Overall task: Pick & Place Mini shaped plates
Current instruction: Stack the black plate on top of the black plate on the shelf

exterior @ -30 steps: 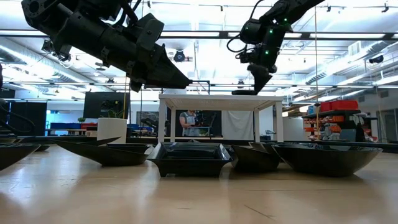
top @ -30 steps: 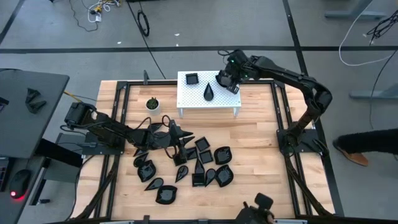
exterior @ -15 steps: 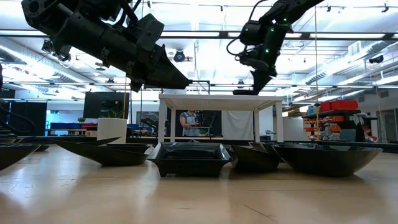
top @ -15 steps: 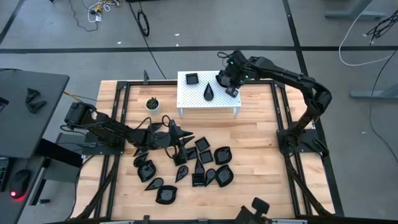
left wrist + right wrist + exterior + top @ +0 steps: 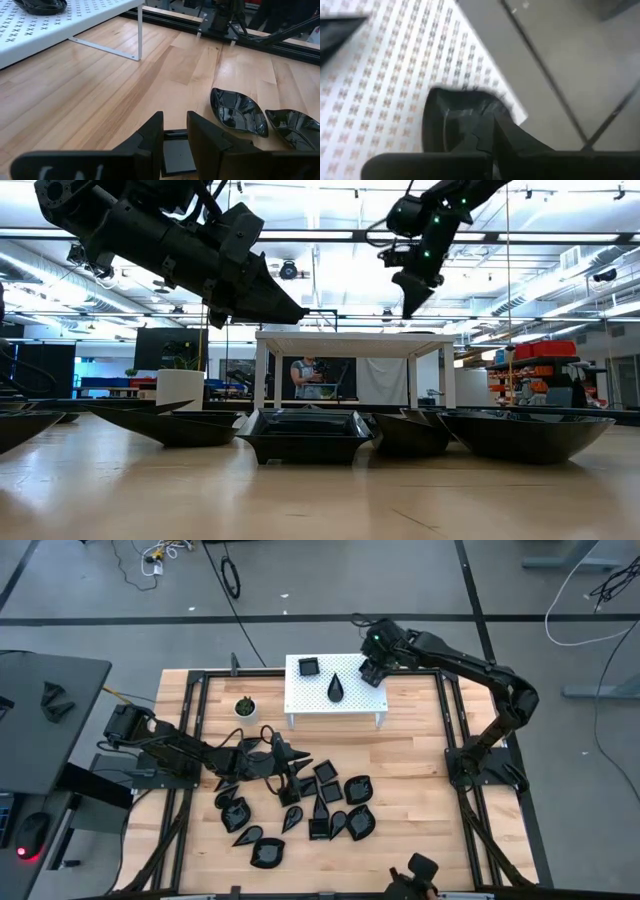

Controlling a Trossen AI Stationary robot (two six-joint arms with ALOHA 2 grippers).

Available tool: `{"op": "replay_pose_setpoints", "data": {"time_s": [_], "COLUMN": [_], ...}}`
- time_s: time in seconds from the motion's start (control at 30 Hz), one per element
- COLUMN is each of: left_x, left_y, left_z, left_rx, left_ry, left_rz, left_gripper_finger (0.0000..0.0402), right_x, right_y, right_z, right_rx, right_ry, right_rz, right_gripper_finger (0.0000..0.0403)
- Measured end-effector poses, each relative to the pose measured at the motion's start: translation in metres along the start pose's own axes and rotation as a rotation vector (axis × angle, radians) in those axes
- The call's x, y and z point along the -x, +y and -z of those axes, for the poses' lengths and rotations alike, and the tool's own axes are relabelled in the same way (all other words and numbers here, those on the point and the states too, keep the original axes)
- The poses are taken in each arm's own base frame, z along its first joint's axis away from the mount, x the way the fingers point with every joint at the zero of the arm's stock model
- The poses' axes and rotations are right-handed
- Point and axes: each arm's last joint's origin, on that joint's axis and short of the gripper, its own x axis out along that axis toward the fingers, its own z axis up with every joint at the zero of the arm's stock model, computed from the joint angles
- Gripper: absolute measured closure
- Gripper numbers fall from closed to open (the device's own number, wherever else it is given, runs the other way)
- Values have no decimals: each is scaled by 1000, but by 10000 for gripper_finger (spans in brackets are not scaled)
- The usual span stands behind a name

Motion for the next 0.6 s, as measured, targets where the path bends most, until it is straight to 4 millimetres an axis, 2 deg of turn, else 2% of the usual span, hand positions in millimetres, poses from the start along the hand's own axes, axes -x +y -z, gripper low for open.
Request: {"op": "replay_pose_setpoints", "data": {"time_s": [0.47,0.6], "left_x": [0,0], "left_y": [0,0], "left_z": [0,0], "left_rx": [-2,-2], "left_ry": [2,2], "left_rz": [1,1], "left_gripper_finger": [312,312], "right_x": [-38,-43], "right_y": [7,11], "right_z": [4,-3], "right_rx": [-54,-101], "right_ry": [105,45], "right_rz": [-125,-196], "right_gripper_finger": [392,392]}}
